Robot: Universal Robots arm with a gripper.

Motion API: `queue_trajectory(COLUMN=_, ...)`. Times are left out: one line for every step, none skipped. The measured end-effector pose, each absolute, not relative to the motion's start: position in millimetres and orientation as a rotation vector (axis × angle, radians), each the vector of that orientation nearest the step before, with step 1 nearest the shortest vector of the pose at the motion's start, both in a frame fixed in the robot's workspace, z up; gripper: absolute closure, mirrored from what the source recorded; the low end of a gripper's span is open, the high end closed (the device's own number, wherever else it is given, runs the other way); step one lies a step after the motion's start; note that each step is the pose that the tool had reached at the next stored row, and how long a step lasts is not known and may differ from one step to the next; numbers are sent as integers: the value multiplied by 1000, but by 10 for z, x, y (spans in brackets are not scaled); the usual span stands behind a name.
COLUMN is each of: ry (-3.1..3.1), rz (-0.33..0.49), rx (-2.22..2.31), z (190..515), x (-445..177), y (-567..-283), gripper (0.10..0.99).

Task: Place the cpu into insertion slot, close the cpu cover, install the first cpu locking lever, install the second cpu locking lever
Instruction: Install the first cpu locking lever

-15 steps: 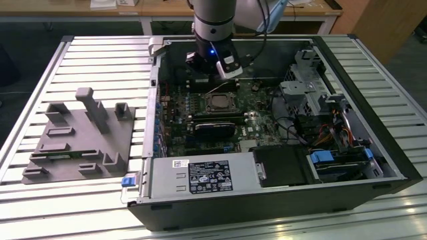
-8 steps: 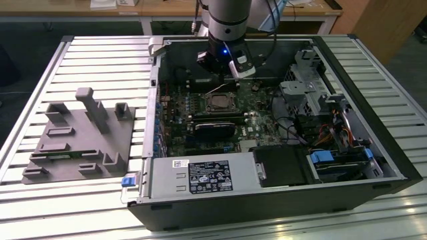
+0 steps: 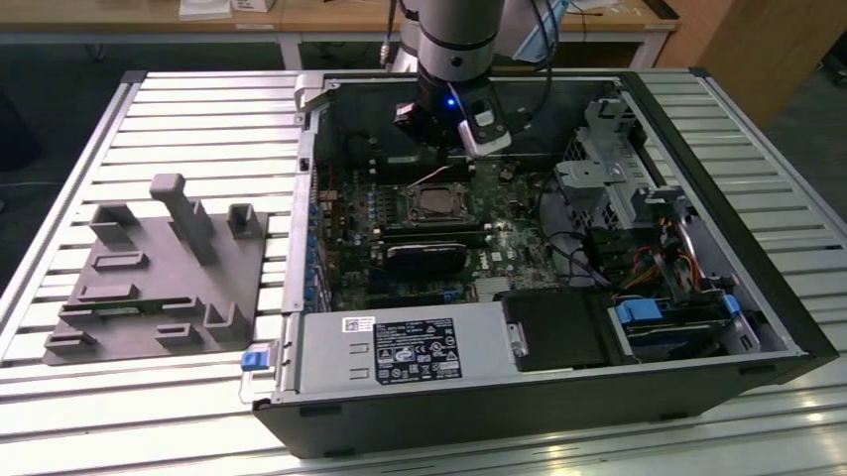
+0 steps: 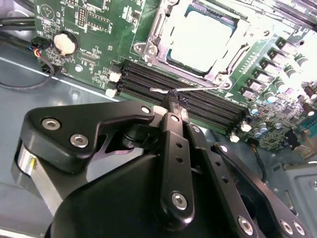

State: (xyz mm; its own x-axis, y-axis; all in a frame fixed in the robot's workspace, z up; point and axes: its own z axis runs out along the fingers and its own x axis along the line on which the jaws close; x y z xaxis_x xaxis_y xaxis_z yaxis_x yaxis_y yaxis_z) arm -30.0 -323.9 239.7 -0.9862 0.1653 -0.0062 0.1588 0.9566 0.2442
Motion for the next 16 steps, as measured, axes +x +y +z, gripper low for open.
queue_trajectory(ry=3077, rz=380, rx=254, z=2389, x=-306, y=-3239, gripper=980)
queue_trajectory(ry=3072, rz=380, rx=253, z=2382, x=-312, y=-3239, gripper=980)
queue_trajectory(ry=3066, rz=379, rx=251, z=2376, x=-318, y=-3240, gripper=980)
queue_trajectory(ry=3059, rz=380, rx=249, z=2370, x=-325, y=-3240, gripper=980)
queue_trajectory(ry=3052, rz=380, rx=247, z=2363, x=-331, y=-3239, gripper=980)
queue_trajectory(ry=3045, rz=380, rx=245, z=2357, x=-338, y=-3239, gripper=980)
queue_trajectory(ry=3038, rz=380, rx=243, z=2350, x=-344, y=-3239, gripper=980)
queue_trajectory(ry=3031, rz=380, rx=242, z=2343, x=-351, y=-3239, gripper=980)
queue_trajectory(ry=3025, rz=380, rx=240, z=2335, x=-358, y=-3239, gripper=980)
queue_trajectory(ry=3020, rz=380, rx=239, z=2324, x=-363, y=-3239, gripper=980)
queue_trajectory(ry=3016, rz=380, rx=238, z=2312, x=-368, y=-3239, gripper=980)
queue_trajectory(ry=3013, rz=380, rx=237, z=2301, x=-372, y=-3239, gripper=980)
queue_trajectory(ry=3009, rz=380, rx=236, z=2289, x=-376, y=-3239, gripper=980)
queue_trajectory(ry=3005, rz=380, rx=235, z=2278, x=-380, y=-3239, gripper=980)
queue_trajectory(ry=3002, rz=380, rx=234, z=2265, x=-385, y=-3239, gripper=980)
queue_trajectory(ry=2999, rz=380, rx=233, z=2251, x=-392, y=-3239, gripper=980)
